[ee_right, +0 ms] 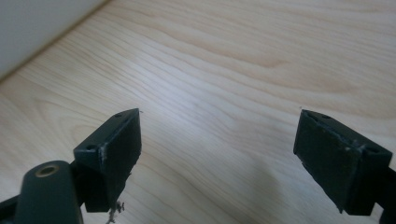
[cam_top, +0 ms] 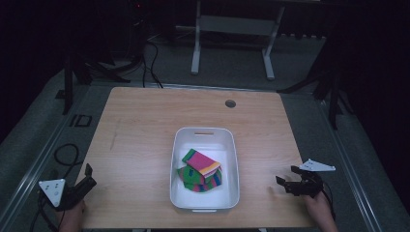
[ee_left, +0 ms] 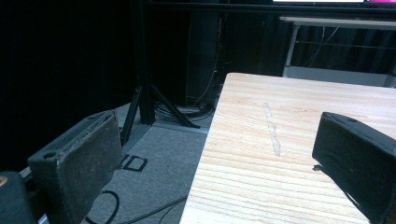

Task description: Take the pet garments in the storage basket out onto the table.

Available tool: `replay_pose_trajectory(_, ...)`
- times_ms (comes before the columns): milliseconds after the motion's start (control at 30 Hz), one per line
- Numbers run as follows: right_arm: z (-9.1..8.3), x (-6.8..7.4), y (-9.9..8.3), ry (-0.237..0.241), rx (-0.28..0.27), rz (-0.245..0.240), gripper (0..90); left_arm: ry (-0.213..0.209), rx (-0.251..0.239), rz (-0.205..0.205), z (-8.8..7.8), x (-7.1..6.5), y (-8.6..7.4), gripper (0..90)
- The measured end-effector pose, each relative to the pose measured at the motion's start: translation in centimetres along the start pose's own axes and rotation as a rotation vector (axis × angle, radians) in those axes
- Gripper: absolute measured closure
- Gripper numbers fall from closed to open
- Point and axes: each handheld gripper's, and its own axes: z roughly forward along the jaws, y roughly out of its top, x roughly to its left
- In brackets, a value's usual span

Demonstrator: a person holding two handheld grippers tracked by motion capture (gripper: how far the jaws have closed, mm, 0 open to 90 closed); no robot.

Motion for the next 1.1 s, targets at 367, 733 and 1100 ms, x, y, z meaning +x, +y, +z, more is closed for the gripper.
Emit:
replay_pose_trajectory(367, -0.6, 1.9, 3.0, 0.12, -0.011, -0.083, 14.2, -0.004, -0.003, -0.001, 0.0, 0.0, 0.0, 1.9)
replay_pose_trajectory(733, -0.8, 5.1, 7.6, 0.226, 0.007, -0.172, 13.8, -0.014, -0.008, -0.002, -0.1, 0.0, 0.0, 1.9)
replay_pose_trajectory(1100, 0.2, 8.7, 12.2, 0.344, 0.056, -0.289, 13.9, -0.021, -0.008, -0.002, 0.0, 0.1, 0.0, 1.9)
